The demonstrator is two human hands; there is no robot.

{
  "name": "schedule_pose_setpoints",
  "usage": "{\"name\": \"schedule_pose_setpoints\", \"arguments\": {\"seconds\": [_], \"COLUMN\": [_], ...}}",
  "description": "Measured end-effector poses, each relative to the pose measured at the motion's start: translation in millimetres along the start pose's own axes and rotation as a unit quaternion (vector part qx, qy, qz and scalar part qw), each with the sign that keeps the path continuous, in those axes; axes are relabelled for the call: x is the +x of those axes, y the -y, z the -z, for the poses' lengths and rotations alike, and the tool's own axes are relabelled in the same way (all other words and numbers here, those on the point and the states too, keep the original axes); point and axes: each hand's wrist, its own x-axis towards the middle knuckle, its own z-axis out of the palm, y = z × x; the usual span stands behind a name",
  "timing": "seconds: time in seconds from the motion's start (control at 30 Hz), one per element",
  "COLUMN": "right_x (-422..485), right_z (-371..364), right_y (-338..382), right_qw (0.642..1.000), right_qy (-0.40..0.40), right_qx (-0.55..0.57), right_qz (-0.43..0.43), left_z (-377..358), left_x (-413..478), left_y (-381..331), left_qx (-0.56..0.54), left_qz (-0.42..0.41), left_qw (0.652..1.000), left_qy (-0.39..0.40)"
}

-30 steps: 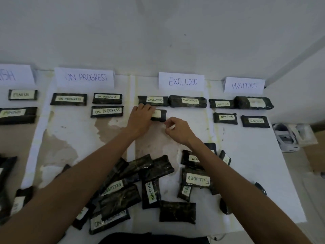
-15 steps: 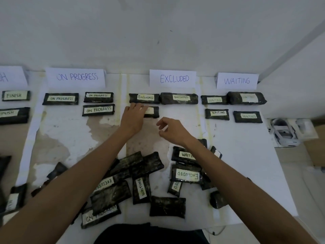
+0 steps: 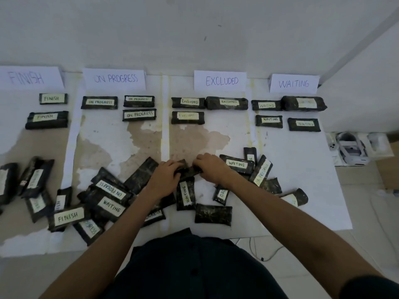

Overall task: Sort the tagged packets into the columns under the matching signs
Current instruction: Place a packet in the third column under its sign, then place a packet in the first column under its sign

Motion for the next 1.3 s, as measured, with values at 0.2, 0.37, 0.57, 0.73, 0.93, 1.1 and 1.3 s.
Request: {"name": "schedule_pose_setpoints", "arguments": {"seconds": [0.2,0.37,0.57,0.73,0.93,1.1,1.3], "right_x": [-21,-35,-43,-38,-8,19,57], "right_z": [35,41,31,26,31,41,56], "right_y": [-4,10,36,55,75,102,139], "right_qw": [0.908,0.851,0.842,0.978,0.991,0.988,0.983], "right_qy": [0.052,0.052,-0.034,-0.105,-0.125,-0.125,-0.125], "right_qx": [0.395,0.494,0.498,0.153,0.057,0.062,0.067], "right_qz": [-0.133,-0.172,-0.204,-0.092,0.005,0.074,0.115], "left_z": [23,31,35,45,67,93,134], "left_x": [-15,-19,-24,-30,-42,-58,-85], "left_y": [-8,-12,-11,-9,9,32,79], "left_qx": [-0.165,-0.269,-0.365,-0.399,-0.379,-0.305,-0.178], "left_qz": [0.093,0.129,0.164,0.171,0.177,0.186,0.177], "left_qw": [0.981,0.954,0.916,0.900,0.905,0.927,0.952], "left_qy": [-0.036,-0.024,-0.022,-0.036,-0.074,-0.115,-0.175]}}
